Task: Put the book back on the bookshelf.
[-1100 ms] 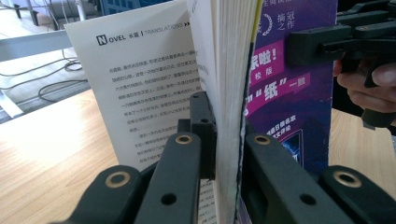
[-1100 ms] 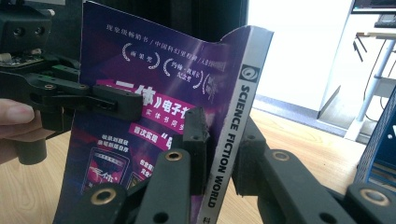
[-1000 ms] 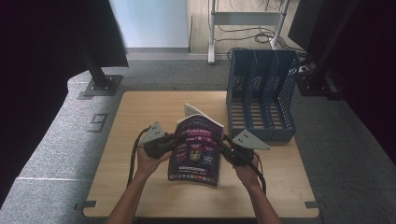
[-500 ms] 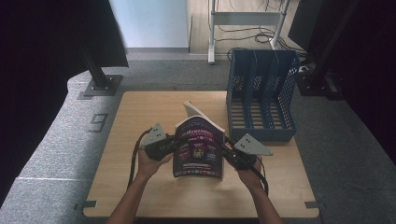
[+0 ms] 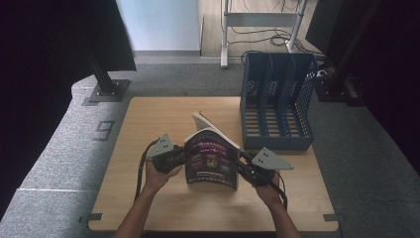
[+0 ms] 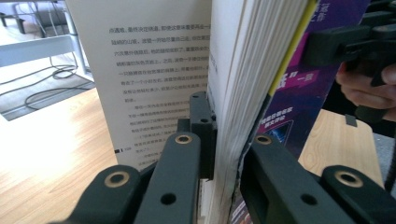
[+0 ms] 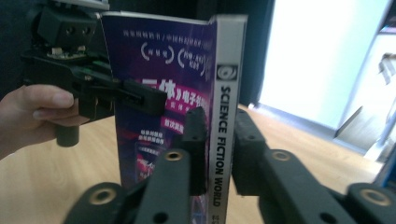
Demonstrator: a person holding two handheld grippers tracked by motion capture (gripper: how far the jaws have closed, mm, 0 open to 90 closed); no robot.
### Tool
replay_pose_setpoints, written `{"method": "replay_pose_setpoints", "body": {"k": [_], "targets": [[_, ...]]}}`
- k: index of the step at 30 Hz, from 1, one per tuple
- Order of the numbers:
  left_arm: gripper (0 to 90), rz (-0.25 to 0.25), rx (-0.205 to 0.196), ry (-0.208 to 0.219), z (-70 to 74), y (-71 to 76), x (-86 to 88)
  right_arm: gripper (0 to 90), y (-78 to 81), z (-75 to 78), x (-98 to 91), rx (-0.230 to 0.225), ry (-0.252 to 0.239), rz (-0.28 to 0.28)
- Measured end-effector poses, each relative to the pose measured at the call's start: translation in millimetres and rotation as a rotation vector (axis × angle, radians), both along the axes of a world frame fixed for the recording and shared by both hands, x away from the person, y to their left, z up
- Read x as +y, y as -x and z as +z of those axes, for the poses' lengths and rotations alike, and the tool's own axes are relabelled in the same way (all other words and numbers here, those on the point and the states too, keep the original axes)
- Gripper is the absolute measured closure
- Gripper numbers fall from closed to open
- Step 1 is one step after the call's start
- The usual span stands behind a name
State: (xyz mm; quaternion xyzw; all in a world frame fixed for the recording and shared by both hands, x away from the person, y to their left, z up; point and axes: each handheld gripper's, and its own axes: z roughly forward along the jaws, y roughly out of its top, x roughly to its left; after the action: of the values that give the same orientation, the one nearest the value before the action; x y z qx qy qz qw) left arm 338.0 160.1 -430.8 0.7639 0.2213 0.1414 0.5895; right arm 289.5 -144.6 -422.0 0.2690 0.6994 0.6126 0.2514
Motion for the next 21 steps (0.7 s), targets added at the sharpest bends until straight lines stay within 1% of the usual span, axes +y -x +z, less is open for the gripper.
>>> {"method": "replay_pose_setpoints", "body": {"k": [1, 6, 8, 9, 10, 12, 15, 16, 17, 18, 19, 21], "targets": [[86.8, -0.002, -0.001, 0.001, -0.2, 0.0, 0.1, 73.1, -2.7, -0.8, 0.7, 0.015, 0.008, 0.012], [87.1, -0.005, 0.003, 0.006, -0.8, -1.4, 0.4, 70.6, -12.1, -2.6, 3.2, 0.031, 0.013, 0.021], [87.1, -0.007, 0.006, 0.010, -0.9, -1.7, 0.5, 70.5, -16.7, -2.3, 5.9, 0.047, 0.020, 0.027], [87.1, -0.007, 0.008, 0.010, -0.9, -1.8, 0.6, 74.6, -18.4, -2.2, 7.2, 0.052, 0.027, 0.026], [87.1, -0.005, 0.010, 0.011, -0.9, -2.0, 1.1, 78.2, -18.6, -2.1, 8.2, 0.045, 0.036, 0.015], [86.5, 0.004, 0.016, 0.013, -1.2, -2.8, 2.7, 80.8, -18.0, -0.8, 9.7, 0.028, 0.062, 0.008], [79.4, 0.028, 0.021, 0.012, -2.9, -4.9, 4.2, 80.9, -15.0, -1.2, 10.1, 0.016, 0.068, 0.014], [76.8, 0.045, 0.019, 0.007, -4.0, -5.9, 3.9, 80.9, -14.2, -1.3, 10.1, 0.014, 0.068, 0.015], [71.8, 0.060, 0.018, -0.002, -4.5, -6.5, 3.5, 80.9, -13.0, -1.6, 9.8, 0.013, 0.068, 0.016], [66.7, 0.090, 0.021, -0.014, -5.5, -7.5, 2.3, 80.9, -12.6, -1.8, 9.6, 0.011, 0.067, 0.017], [60.4, 0.105, 0.021, -0.017, -6.2, -8.1, 1.3, 80.8, -12.2, -2.0, 9.2, 0.010, 0.066, 0.020], [53.3, 0.135, 0.015, -0.031, -7.6, -9.4, -0.8, 80.8, -11.9, -2.3, 8.5, 0.012, 0.066, 0.023]]}}
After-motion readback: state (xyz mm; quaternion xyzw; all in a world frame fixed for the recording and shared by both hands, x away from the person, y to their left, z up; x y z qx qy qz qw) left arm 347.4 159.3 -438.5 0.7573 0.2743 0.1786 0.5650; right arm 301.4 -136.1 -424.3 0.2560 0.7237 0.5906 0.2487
